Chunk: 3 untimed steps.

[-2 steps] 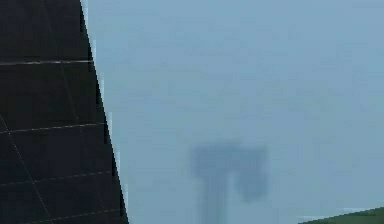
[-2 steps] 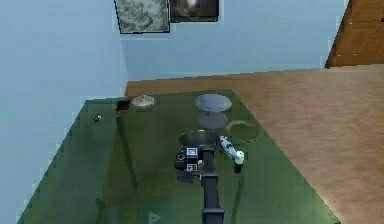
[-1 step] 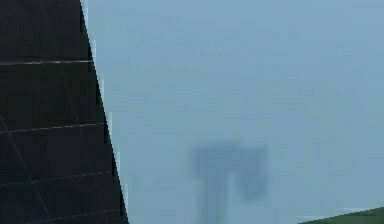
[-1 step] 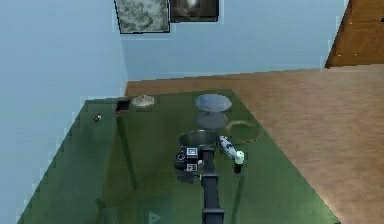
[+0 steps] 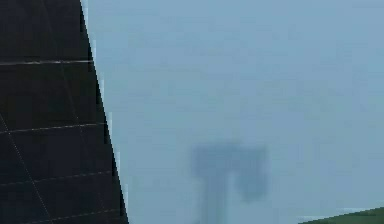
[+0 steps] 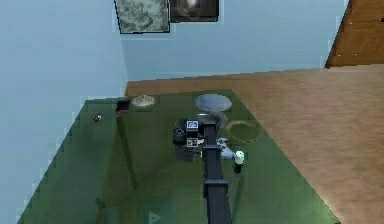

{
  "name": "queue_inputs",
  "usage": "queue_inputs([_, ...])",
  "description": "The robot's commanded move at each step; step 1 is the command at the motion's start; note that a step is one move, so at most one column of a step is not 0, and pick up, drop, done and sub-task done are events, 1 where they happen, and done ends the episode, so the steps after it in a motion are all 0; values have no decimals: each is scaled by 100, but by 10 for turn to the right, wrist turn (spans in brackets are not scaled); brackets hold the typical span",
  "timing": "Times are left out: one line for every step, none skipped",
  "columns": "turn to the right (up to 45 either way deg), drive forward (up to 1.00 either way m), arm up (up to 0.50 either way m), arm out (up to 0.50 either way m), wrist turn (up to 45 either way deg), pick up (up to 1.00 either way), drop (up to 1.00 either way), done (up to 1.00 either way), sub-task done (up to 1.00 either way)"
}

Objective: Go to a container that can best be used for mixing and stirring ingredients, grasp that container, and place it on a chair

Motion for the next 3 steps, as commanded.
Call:
queue_inputs([0, 0, 20, 0, 0, 0, 0, 0, 0])
queue_inputs([0, 0, 0, 0, -450, 0, 0, 0, 0])
queue_inputs([0, 0, 0, 0, -450, 0, 0, 0, 0])
